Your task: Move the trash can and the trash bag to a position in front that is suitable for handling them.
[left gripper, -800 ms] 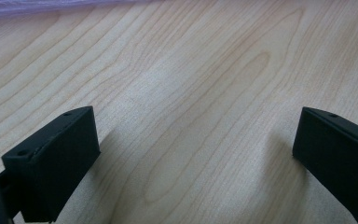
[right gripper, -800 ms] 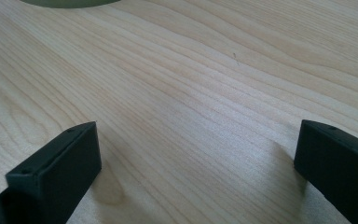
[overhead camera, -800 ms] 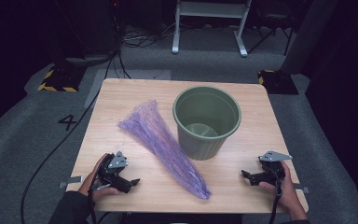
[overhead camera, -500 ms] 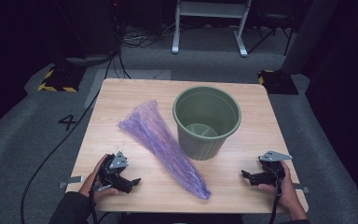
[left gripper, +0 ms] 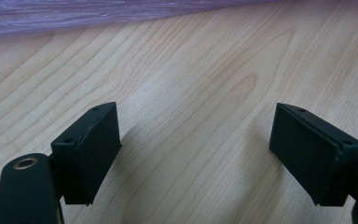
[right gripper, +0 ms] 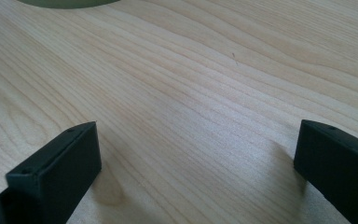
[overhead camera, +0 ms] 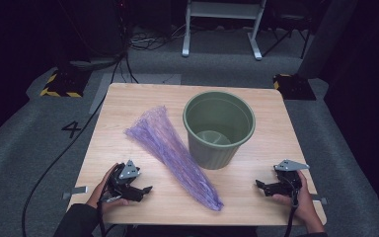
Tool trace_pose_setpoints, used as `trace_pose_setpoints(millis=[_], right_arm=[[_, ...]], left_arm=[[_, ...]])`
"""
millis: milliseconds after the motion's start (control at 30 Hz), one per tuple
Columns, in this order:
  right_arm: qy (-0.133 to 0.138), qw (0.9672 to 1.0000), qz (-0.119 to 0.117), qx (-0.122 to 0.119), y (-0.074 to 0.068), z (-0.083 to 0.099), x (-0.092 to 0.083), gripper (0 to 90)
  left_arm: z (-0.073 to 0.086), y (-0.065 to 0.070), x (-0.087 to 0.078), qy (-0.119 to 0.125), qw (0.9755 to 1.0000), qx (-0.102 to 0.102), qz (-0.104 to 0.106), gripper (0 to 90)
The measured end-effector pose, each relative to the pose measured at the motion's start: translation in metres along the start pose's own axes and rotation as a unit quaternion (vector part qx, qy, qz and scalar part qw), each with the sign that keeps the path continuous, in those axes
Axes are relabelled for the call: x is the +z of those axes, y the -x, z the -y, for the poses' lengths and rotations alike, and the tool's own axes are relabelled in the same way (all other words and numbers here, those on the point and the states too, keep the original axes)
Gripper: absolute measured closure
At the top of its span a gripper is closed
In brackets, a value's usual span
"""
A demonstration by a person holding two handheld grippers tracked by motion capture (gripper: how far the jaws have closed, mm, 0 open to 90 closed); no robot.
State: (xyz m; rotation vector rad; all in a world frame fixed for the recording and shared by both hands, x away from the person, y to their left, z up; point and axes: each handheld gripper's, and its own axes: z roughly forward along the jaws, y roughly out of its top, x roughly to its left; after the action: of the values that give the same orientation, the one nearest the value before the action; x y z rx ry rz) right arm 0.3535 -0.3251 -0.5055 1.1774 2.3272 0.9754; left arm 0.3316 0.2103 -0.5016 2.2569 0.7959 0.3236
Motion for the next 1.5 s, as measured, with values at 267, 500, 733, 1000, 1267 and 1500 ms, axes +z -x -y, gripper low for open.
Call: trace_pose_setpoints(millis=[267,500,733,1000,1267,1500], right_arm=[[0.0,1.0,0.001,0.0,0.0,0.0,0.0,0.4],[0.0,1.0,0.0,0.0,0.0,0.0,0.0,0.4],[0.0,1.0,0.001,0.001,0.0,0.0,0.0,0.4],[0.0,1.0,0.001,0.0,0.0,0.0,0.0,0.4],[0.0,1.0,0.0,0.001,0.0,0.0,0.0,0.4],[0.0,1.0,0.001,0.001,0.0,0.0,0.0,0.4]], left_arm=[[-0.016,0.005,0.002,0.014,0.9997,0.013,0.016,15.9],[-0.031,0.013,0.002,0.026,0.9991,0.028,0.021,16.4],[-0.043,0.019,0.004,0.037,0.9985,0.033,0.024,16.5],[-0.063,0.032,0.01,0.064,0.9972,0.037,0.007,19.4],[-0.078,0.046,0.031,0.062,0.9964,0.047,0.035,19.7],[-0.081,0.048,0.048,0.057,0.9964,0.046,0.043,19.4]])
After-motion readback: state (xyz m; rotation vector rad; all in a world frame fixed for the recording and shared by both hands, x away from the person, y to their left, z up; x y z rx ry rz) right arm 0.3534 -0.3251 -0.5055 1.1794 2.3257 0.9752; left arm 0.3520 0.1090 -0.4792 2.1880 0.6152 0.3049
